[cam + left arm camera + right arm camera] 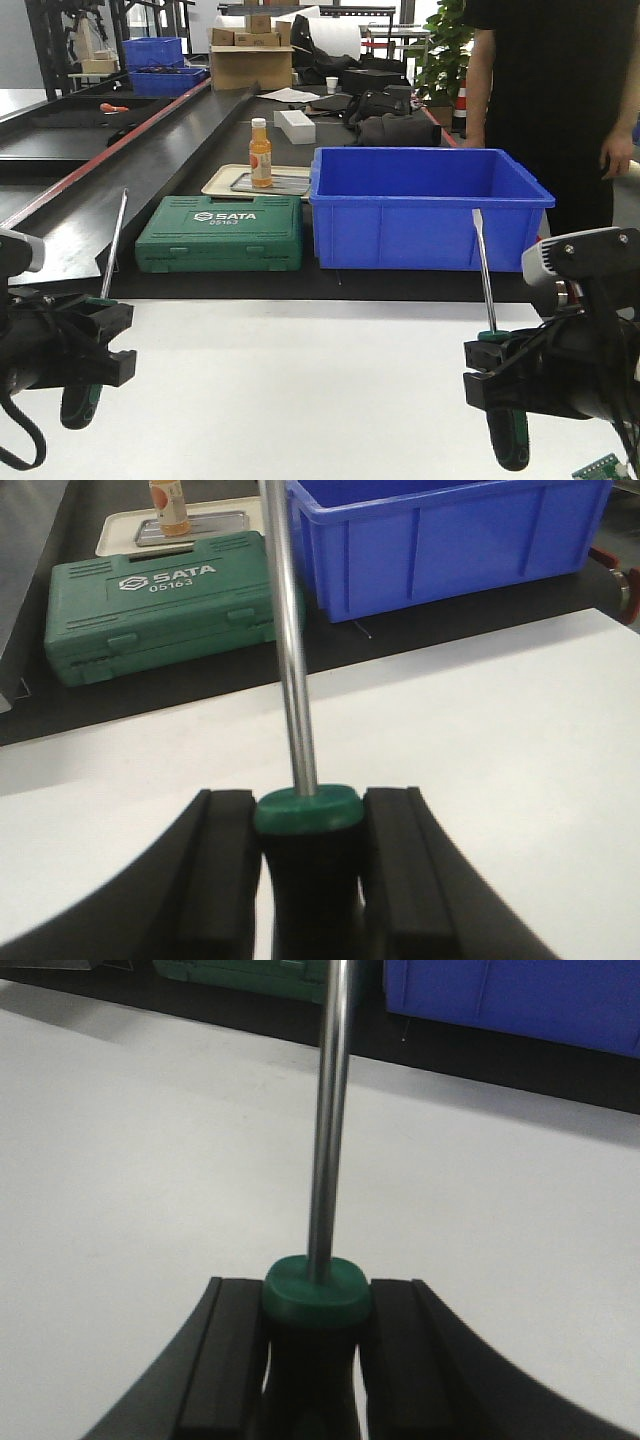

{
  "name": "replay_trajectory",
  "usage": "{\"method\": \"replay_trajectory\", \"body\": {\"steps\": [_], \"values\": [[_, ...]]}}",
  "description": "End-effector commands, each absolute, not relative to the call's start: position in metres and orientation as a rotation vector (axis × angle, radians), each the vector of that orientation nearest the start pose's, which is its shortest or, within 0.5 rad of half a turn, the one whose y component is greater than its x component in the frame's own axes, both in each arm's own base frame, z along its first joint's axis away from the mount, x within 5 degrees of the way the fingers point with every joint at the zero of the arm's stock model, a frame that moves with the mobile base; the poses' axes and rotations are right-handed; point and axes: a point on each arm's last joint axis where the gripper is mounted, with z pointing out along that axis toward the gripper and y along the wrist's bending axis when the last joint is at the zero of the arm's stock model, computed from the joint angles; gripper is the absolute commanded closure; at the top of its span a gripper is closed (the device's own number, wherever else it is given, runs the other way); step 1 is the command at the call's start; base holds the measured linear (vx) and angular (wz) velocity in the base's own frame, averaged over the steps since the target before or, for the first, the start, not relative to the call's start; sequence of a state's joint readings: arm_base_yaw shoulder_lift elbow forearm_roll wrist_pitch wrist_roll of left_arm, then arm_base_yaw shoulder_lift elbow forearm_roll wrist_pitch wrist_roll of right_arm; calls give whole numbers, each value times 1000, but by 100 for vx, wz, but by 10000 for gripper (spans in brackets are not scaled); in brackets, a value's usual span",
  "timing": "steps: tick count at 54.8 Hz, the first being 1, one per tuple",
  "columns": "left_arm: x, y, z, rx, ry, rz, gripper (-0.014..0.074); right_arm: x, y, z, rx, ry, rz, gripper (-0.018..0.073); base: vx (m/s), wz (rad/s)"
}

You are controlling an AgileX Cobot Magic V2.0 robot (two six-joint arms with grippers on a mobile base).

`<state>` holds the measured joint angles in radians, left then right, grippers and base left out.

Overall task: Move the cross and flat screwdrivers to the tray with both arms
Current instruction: 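Hold both screwdrivers upright while the base starts turning, then drive the base through the warehouse holding both screwdrivers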

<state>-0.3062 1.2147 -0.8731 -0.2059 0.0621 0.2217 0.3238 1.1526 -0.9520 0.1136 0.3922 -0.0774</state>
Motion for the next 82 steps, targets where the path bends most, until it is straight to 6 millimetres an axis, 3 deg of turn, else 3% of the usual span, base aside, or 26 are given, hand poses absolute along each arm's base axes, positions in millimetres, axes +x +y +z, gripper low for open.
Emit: {"method": "replay_trajectory", "body": {"steps": [1, 33, 82], "values": [[256, -82, 359, 261, 1713, -226, 596, 237, 83, 370, -310, 1918, 267, 567, -23, 3], [256, -82, 359, 261, 1713, -226, 596, 237, 83, 370, -310, 1918, 267, 567, -23, -26], [256, -82, 359, 261, 1713, -226, 596, 237, 83, 370, -310, 1919, 267, 567, -13, -67]]}}
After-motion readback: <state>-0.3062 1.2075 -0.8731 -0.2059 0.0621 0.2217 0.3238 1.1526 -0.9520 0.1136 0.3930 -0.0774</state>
